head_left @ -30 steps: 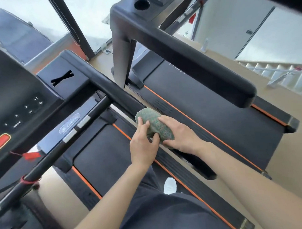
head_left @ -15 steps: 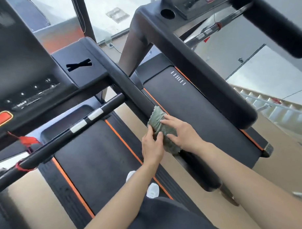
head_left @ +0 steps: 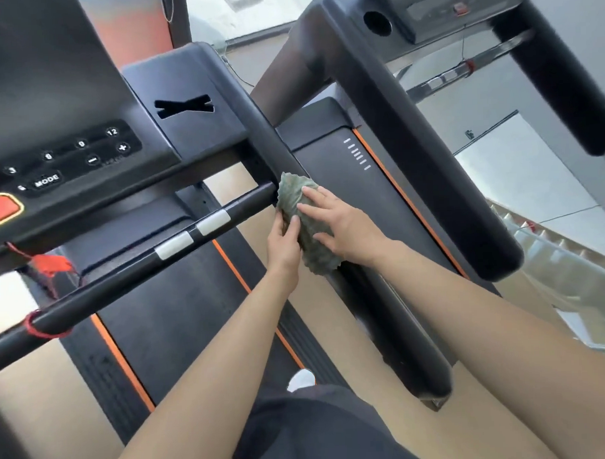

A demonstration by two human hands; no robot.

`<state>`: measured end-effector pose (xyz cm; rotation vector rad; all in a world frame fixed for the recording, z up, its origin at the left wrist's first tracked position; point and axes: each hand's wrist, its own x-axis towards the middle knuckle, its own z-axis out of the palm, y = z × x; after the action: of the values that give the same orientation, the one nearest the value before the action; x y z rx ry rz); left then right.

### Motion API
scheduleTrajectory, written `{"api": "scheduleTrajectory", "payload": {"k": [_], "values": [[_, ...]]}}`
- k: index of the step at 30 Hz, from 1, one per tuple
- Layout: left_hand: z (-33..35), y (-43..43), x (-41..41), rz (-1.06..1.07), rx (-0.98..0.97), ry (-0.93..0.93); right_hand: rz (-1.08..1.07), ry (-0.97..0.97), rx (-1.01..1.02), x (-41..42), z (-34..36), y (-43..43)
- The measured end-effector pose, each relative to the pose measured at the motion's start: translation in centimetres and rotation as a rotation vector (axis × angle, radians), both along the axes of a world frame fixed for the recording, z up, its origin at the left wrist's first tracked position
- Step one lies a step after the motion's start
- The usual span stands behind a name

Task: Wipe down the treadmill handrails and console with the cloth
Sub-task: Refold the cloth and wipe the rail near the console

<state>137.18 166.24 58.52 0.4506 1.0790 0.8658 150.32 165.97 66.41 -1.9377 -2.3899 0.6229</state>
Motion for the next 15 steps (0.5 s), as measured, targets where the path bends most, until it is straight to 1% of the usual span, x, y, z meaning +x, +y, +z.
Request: {"api": "scheduleTrajectory", "payload": {"k": [3,6,10,15], "values": [[0.1,1.1,-0.4,0.019,-0.011,-0.029,0.062,-0.084,0.000,-0.6,-0.1,1.2],[0.1,0.9,-0.5,0.030,-0.036,-0.042,0.118,-0.112,0.024,-0.5,-0.4,1.3],[-0.5,-1.2,0.0,0.038,-0.013,-0.058,0.116,-0.074,0.031,0.6,-0.7,0.0],[-1.5,-5.6,1.4,0.003,0.041,-0.076,0.092,-0.028,0.035,2.4,-1.0,-3.9]]}}
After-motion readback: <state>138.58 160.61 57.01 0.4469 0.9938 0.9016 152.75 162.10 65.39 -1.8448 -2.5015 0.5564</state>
